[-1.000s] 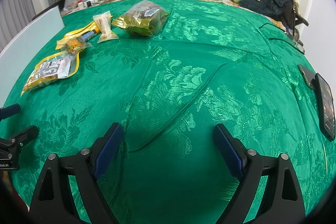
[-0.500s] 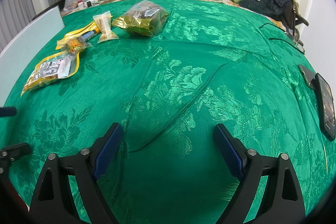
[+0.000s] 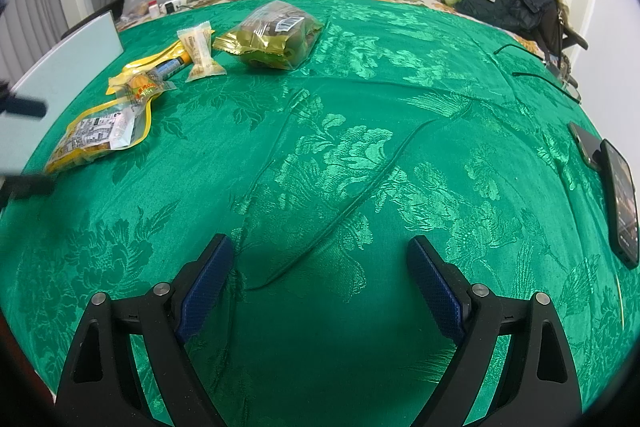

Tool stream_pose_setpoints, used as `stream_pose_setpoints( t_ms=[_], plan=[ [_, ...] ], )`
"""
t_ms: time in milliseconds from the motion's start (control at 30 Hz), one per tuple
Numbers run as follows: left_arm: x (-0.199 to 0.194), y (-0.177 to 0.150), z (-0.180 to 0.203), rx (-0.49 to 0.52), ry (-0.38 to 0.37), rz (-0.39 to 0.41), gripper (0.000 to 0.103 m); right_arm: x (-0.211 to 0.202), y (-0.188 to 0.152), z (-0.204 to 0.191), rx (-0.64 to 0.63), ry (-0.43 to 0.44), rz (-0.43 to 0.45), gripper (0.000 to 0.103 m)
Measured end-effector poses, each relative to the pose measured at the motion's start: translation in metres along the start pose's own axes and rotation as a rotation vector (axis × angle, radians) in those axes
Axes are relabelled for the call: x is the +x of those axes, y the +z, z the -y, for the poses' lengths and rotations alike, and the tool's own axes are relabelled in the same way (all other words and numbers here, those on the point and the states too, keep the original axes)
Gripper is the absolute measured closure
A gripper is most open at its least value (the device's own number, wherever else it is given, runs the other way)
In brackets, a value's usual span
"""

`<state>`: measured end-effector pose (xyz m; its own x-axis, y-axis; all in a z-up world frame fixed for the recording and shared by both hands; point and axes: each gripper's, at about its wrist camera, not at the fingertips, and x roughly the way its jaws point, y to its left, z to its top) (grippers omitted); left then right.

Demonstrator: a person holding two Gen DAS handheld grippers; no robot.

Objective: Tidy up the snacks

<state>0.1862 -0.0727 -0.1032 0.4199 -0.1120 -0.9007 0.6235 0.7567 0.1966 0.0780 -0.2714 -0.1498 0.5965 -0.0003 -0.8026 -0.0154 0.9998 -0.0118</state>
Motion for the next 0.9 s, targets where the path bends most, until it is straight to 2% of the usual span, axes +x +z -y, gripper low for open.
stream_pose_setpoints(
  t_ms=[167,267,400,500,600,633,667,767,900],
  plan=[
    [0.033,0.010,-0.017,-0.039,-0.024,-0.043,0.000,0.000,0.000,0.000,0.000,0.000,0.000,0.011],
    [0.047,0.013,-0.026,-0.059,-0.118,-0.048,0.000,0.000,0.000,0.000,0.000,-0.001,0.000,0.011],
    [0.064,0.011,-0.043,-0.184,-0.243,-0.081,0.000,0.000,0.000,0.000,0.000,-0.001,0.000,0.011],
    [0.060,0.007,-0.044,-0.212,-0.271,-0.066,0.001,0.000,0.000,0.000,0.000,-0.001,0.000,0.011],
    [0.052,0.000,-0.038,-0.200,-0.304,-0.059,0.013,0.000,0.000,0.000,0.000,-0.001,0.001,0.011],
    [0.048,-0.004,-0.035,-0.193,-0.312,-0.058,0.022,0.000,0.000,0.000,0.000,-0.001,0.001,0.011],
    [0.044,-0.008,-0.032,-0.186,-0.319,-0.057,0.027,0.000,0.000,0.000,0.000,-0.001,0.001,0.011],
    [0.031,-0.022,-0.017,-0.177,-0.318,-0.052,0.033,0.000,0.000,0.000,0.000,-0.001,0.001,0.011],
    [0.018,-0.046,-0.006,-0.231,-0.306,-0.048,0.035,0.000,0.000,0.000,0.000,-0.001,0.001,0.011]
  ],
)
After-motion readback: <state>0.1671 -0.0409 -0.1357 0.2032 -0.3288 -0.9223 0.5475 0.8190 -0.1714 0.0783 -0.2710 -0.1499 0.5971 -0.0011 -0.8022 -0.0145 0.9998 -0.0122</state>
